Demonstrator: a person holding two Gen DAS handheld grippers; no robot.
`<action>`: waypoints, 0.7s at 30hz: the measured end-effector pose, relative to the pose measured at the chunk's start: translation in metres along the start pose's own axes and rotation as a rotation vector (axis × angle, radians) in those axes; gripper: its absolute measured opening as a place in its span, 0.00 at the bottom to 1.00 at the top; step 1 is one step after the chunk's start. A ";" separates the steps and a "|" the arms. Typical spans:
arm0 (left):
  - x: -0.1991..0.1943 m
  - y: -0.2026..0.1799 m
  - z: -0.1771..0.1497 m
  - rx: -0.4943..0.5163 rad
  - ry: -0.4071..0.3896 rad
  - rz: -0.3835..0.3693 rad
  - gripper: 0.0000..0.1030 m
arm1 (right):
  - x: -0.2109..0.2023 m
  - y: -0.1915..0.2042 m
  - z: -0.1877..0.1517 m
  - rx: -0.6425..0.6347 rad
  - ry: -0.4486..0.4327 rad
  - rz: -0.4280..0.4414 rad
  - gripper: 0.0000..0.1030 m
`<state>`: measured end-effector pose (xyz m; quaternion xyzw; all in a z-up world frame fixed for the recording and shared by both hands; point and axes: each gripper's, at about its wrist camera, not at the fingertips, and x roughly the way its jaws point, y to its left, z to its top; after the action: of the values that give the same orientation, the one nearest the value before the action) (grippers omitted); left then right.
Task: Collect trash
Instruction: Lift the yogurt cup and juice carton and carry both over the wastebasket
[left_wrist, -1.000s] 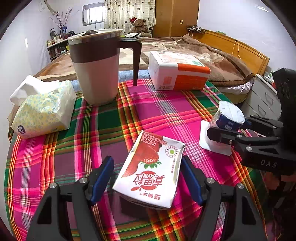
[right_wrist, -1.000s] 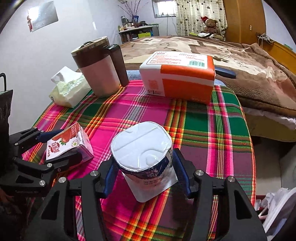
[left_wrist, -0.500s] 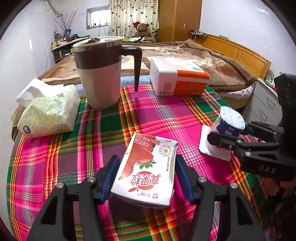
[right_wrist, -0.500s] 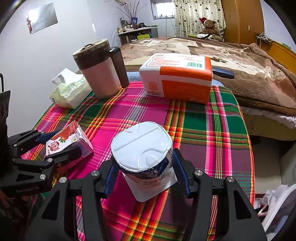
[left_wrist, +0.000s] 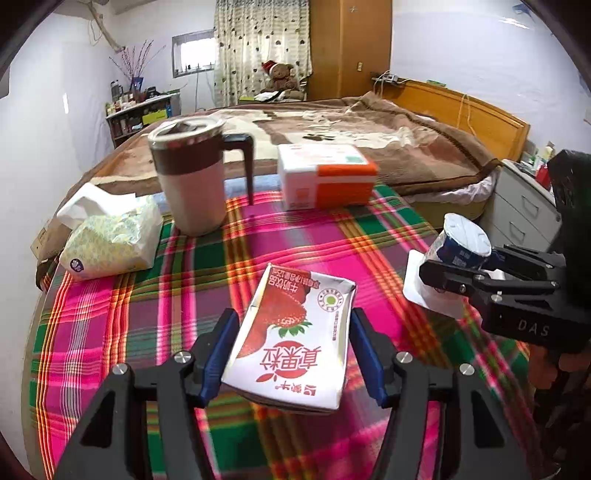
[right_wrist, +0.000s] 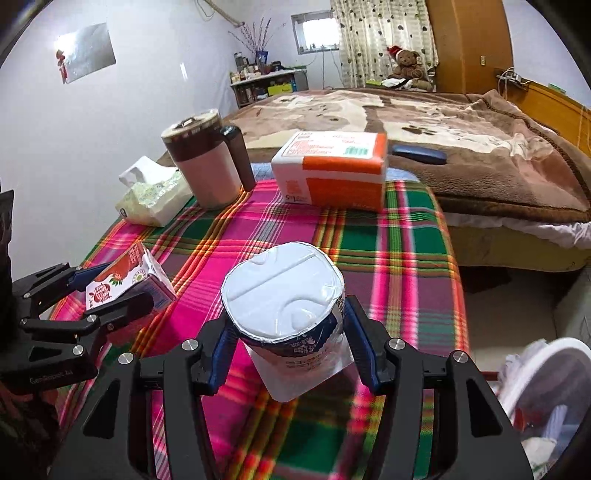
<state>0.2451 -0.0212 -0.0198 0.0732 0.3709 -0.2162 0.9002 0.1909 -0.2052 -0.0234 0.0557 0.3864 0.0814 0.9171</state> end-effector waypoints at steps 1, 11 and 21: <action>-0.003 -0.004 -0.001 0.004 -0.003 -0.003 0.61 | -0.005 -0.001 -0.002 0.002 -0.004 -0.003 0.54; -0.037 -0.052 -0.010 0.024 -0.040 -0.063 0.61 | -0.058 -0.019 -0.022 0.018 -0.045 -0.062 0.54; -0.051 -0.107 -0.016 0.076 -0.048 -0.122 0.61 | -0.105 -0.049 -0.045 0.080 -0.095 -0.147 0.54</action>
<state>0.1555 -0.0953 0.0077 0.0793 0.3443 -0.2861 0.8907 0.0917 -0.2716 0.0108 0.0674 0.3486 -0.0042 0.9348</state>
